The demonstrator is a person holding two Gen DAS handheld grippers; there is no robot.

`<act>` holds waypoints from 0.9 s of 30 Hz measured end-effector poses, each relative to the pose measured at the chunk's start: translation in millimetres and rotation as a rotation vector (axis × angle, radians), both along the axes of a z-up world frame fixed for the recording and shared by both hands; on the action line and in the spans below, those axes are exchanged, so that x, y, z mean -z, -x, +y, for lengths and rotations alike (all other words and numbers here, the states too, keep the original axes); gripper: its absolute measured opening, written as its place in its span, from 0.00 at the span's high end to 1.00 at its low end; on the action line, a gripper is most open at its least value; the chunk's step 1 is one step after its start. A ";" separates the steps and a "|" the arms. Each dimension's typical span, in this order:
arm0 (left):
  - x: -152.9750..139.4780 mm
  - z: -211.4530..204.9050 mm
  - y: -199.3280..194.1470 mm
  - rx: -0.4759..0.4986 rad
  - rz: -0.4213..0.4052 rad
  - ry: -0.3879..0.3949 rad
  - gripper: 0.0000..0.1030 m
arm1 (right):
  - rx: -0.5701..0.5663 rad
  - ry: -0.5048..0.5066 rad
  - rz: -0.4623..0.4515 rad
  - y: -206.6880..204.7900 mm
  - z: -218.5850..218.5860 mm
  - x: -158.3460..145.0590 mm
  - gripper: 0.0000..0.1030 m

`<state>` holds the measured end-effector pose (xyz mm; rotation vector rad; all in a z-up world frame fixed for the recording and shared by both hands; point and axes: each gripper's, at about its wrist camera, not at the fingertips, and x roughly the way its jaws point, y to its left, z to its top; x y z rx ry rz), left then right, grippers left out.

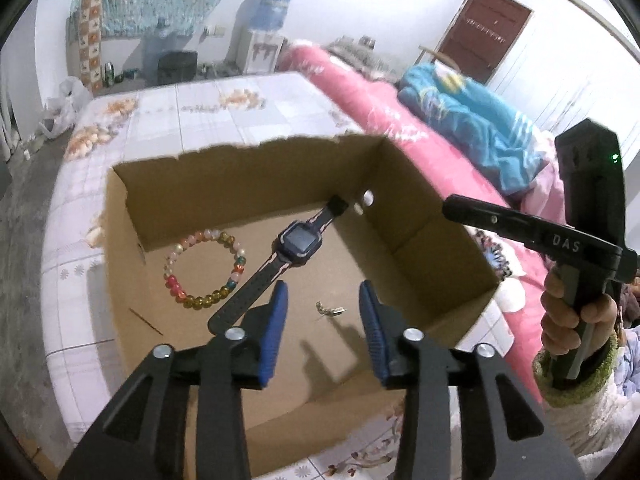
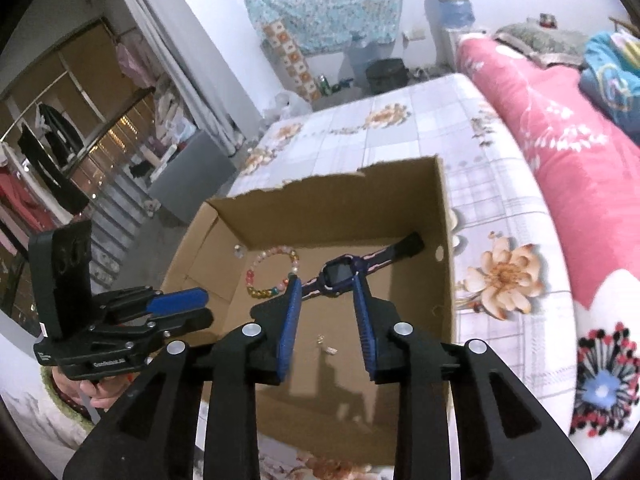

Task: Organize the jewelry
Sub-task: 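Open the left tool over the box while the right tool opens to drop its charm, then withdraw both tools from the box back toward the jewelry on the sheet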

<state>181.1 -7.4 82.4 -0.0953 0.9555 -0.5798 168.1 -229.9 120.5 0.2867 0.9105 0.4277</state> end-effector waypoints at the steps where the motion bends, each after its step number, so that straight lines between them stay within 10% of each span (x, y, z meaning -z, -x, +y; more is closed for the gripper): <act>1: -5.0 3.0 5.3 -0.005 -0.019 0.004 0.56 | 0.006 -0.003 -0.015 6.1 -1.8 -6.0 0.69; 14: -44.2 25.7 77.4 -0.029 -0.222 -0.016 0.19 | 0.099 0.045 -0.171 83.7 -19.8 -49.6 0.37; 27: -28.3 30.7 112.1 -0.047 -0.212 -0.096 0.18 | 0.239 0.031 -0.129 135.1 -41.1 -17.9 0.27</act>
